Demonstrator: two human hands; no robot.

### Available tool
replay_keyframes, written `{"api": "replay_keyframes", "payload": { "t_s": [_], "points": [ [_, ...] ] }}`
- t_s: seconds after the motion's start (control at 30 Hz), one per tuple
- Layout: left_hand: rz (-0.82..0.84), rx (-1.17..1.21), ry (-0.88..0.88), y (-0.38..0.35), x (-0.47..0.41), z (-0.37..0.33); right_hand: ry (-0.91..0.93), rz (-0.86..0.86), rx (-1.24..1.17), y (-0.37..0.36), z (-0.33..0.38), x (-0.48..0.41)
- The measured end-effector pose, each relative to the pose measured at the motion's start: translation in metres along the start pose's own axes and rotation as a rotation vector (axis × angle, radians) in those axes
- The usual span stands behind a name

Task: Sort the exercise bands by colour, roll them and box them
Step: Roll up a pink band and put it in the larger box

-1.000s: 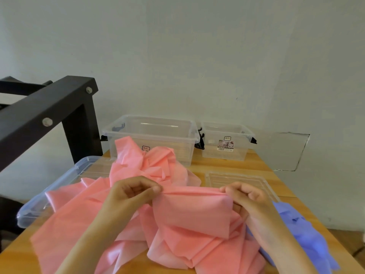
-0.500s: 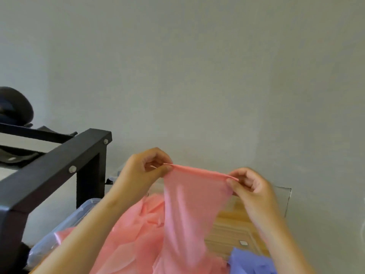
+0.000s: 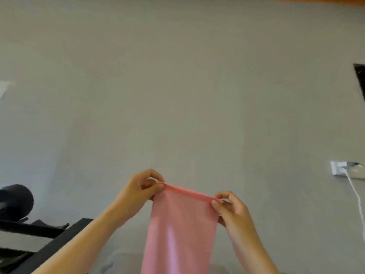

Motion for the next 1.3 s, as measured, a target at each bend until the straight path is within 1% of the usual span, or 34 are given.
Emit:
{"api": "replay_keyframes", "payload": {
  "t_s": [0.07,0.2,0.37,0.43,0.53,0.7,0.77,0.83,0.9,1.03,1.1,1.17,1.23,1.3],
  "points": [
    [-0.019,-0.003,-0.009,0.0,-0.007,-0.009,0.02,0.023,-0.017,0.0,0.009,0.001],
    [0.026,-0.024,-0.02,0.004,-0.011,-0.008,0.05,0.067,-0.019,-0.006,0.019,0.0],
    [0.085,-0.015,0.004,-0.001,0.004,0.015,0.021,0.084,-0.02,-0.009,0.001,0.004],
    [0.091,-0.001,0.044,-0.006,0.022,0.032,-0.014,0.095,-0.018,-0.009,-0.018,0.007],
    [0.061,0.107,0.145,-0.016,0.057,0.061,-0.089,0.134,-0.068,-0.009,-0.053,0.014],
    [-0.031,0.396,0.368,-0.032,0.13,0.115,-0.288,0.182,-0.299,-0.022,-0.139,0.037],
    [-0.081,0.448,0.426,-0.033,0.154,0.137,-0.357,0.204,-0.37,-0.028,-0.172,0.048],
    [-0.101,0.466,0.455,-0.032,0.173,0.155,-0.398,0.22,-0.386,-0.03,-0.196,0.059],
    [-0.106,0.461,0.48,-0.031,0.192,0.169,-0.433,0.219,-0.362,-0.028,-0.218,0.07],
    [-0.084,0.432,0.557,-0.035,0.236,0.186,-0.482,0.222,-0.237,-0.027,-0.249,0.097],
    [-0.082,0.275,0.583,-0.032,0.254,0.193,-0.497,0.241,-0.179,-0.029,-0.257,0.108],
    [-0.05,0.094,0.582,-0.031,0.265,0.197,-0.483,0.217,-0.067,-0.028,-0.264,0.112],
    [-0.026,0.029,0.6,-0.032,0.273,0.202,-0.44,0.187,0.081,-0.026,-0.27,0.115],
    [-0.031,0.018,0.632,-0.033,0.282,0.207,-0.44,0.192,0.139,-0.028,-0.28,0.122]
  ]
}}
Point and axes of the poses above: each hand's wrist, its own x-axis away from the middle knuckle, its own y-axis out of the back of the hand, z = x × y, the point moved 8 cm from there along -x, towards the middle knuckle, and after that the axes turned 10 degrees about -y, right-handed, at the moved point
